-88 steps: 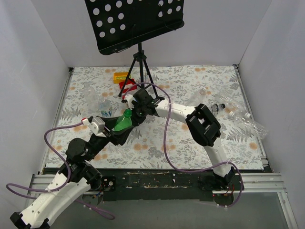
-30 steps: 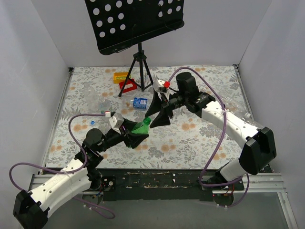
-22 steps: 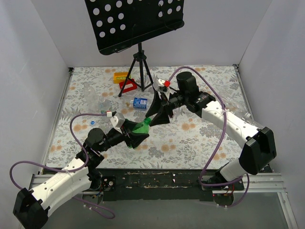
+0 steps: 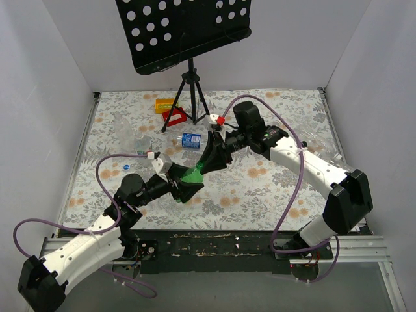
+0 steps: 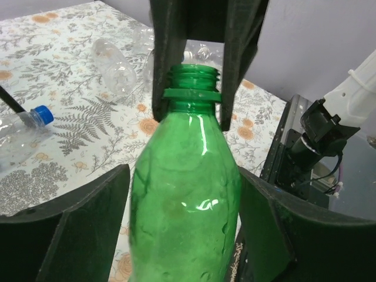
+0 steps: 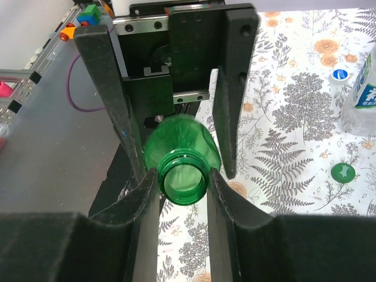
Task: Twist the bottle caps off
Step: Place the plastic bottle at the center of the board.
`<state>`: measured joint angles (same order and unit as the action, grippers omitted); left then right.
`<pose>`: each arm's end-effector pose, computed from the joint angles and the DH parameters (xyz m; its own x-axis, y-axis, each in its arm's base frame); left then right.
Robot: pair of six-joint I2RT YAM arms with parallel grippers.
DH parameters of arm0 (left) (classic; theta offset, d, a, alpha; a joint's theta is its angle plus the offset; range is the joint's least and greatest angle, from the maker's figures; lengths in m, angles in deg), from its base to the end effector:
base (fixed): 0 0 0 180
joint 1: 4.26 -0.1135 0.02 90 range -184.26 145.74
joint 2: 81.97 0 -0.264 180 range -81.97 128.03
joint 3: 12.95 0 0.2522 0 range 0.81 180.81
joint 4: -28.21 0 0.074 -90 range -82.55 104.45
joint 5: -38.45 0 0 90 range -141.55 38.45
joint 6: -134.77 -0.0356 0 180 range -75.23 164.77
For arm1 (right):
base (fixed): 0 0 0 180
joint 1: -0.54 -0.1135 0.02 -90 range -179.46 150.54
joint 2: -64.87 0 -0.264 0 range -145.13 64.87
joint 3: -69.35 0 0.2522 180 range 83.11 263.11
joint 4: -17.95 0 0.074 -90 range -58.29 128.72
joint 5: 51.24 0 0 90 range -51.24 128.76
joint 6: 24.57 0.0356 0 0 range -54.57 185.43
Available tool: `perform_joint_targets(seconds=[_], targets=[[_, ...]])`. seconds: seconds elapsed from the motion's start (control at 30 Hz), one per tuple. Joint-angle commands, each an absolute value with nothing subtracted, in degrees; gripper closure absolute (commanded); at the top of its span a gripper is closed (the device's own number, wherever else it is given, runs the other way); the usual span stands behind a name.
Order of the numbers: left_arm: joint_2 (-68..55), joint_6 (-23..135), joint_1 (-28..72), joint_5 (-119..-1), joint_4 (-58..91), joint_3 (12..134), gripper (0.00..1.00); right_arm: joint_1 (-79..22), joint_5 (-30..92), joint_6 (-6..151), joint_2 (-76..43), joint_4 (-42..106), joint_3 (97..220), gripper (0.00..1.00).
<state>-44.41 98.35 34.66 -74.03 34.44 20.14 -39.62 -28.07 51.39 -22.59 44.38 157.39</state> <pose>0.1229 -0.1168 0.2581 -0.6922 -0.3967 -0.6029 0.5404 0.2687 -0.7973 0.2385 0.2441 0.3414 -0.1083 -0.2163 -0.9703 -0.9404 -0.2941 0.1705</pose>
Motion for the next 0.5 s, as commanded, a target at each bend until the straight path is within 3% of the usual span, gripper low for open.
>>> perform_joint_targets(seconds=[0.0,0.07,0.1,0.47], targets=[[-44.8,96.3,34.7,-71.3,27.2,23.5,0.19,-40.2,-27.4,45.9,-21.9,49.7,161.4,0.99],[-44.3,95.0,34.7,-70.8,23.3,25.3,0.04,-40.2,-26.2,43.3,-22.0,53.1,162.3,0.99],[-43.8,94.5,34.8,-70.5,21.6,26.5,0.02,-40.2,-25.4,42.1,-22.0,54.0,162.5,0.99],[-35.6,87.4,34.7,-73.4,4.2,39.7,0.02,-44.8,-9.9,32.3,-23.1,65.1,166.9,0.99]])
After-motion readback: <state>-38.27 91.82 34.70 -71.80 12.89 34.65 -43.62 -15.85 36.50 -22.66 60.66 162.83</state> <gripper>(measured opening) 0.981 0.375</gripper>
